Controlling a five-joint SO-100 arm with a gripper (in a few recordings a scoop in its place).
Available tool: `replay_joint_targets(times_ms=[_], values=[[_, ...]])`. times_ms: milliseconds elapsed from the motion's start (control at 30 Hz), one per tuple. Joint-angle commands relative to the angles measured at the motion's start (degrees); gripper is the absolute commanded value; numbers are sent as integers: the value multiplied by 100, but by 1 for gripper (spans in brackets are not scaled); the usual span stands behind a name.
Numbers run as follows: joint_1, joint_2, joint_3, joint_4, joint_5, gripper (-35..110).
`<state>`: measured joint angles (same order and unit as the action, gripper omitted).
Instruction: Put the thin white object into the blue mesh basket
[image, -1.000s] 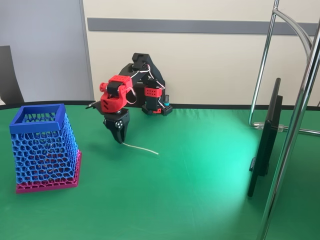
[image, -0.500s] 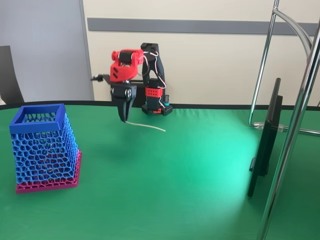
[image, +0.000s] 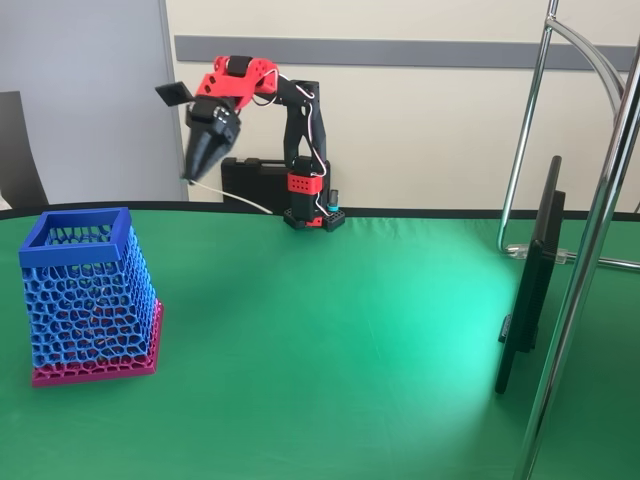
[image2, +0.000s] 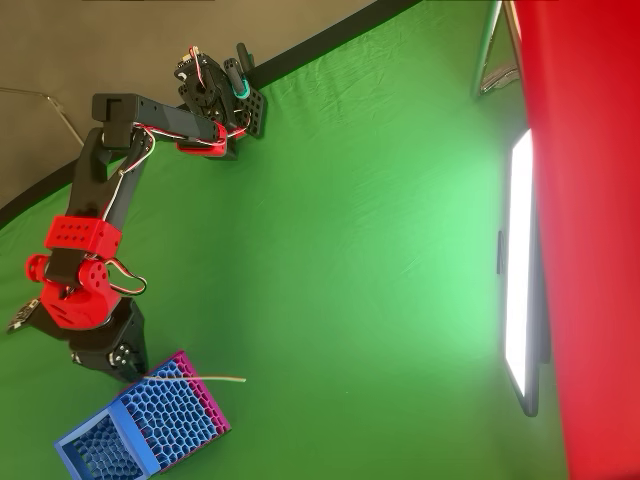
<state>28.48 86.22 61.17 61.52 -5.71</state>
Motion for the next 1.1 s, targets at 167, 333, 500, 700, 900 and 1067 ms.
replay_joint_targets(times_ms=[167, 333, 500, 700, 900, 1067], values=[[404, -334, -308, -1881, -316, 1], [536, -958, -773, -2259, -360, 1], [712, -1740, -1503, -2487, -334, 1], [888, -2698, -2725, -2540, -255, 1], [923, -3612, -4280, -2162, -264, 1], [888, -3973, -4482, -2426, -378, 1]])
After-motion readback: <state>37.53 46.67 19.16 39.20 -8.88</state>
